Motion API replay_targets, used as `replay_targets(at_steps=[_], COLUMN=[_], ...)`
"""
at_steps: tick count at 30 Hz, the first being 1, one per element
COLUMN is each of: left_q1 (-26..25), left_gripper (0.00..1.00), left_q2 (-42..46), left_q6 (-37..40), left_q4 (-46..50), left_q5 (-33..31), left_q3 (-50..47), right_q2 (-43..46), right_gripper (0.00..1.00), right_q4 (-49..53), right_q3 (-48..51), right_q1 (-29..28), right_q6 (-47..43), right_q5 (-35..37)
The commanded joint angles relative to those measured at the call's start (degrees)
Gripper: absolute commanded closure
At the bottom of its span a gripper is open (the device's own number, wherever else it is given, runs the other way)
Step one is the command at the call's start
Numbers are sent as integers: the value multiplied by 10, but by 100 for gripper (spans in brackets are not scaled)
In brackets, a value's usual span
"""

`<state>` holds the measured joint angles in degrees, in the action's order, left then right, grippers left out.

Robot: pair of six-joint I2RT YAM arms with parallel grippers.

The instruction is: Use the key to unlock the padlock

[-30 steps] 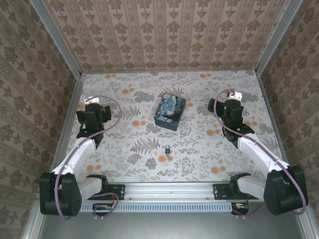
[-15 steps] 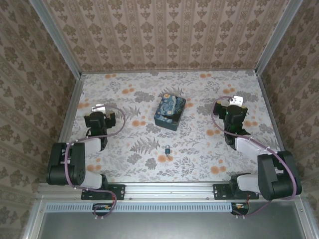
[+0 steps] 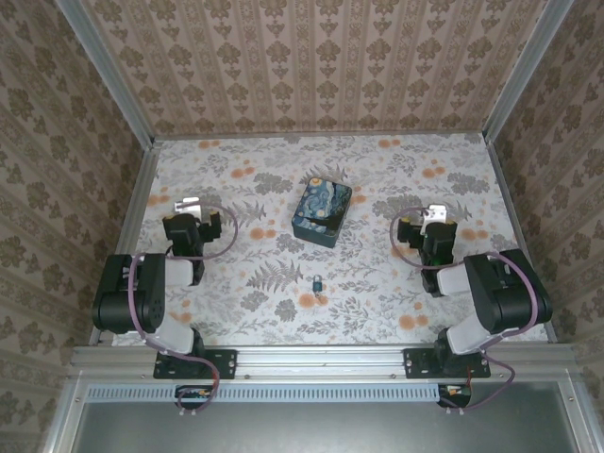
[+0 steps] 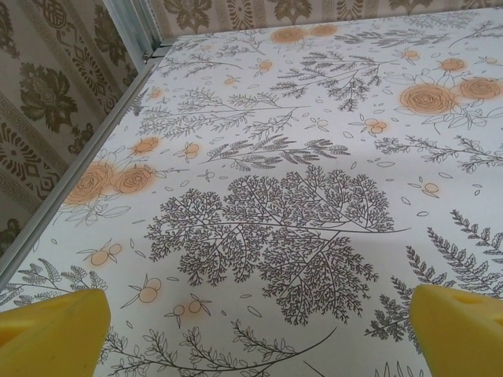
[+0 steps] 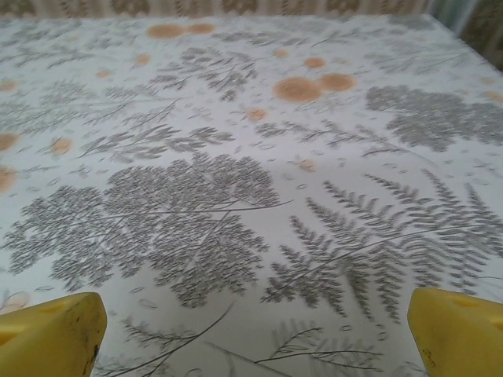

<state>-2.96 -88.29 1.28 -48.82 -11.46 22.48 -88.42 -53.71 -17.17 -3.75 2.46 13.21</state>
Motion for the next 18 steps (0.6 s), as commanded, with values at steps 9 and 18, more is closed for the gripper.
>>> replay_targets(at_steps=[9,18], left_q1=[-2,-1], left_gripper=[0,0], left_q2=[2,1], left_q6=[4,3], left_q4=[-24,-23], left_q5=[1,4], left_q3=[-3,-3], right_q2=[7,1], right_gripper=[0,0], right_q4=[4,37], right_q3=[-39,-61], right_q1=[25,24], right_q6=[19,3], right_q5=[-19,-57])
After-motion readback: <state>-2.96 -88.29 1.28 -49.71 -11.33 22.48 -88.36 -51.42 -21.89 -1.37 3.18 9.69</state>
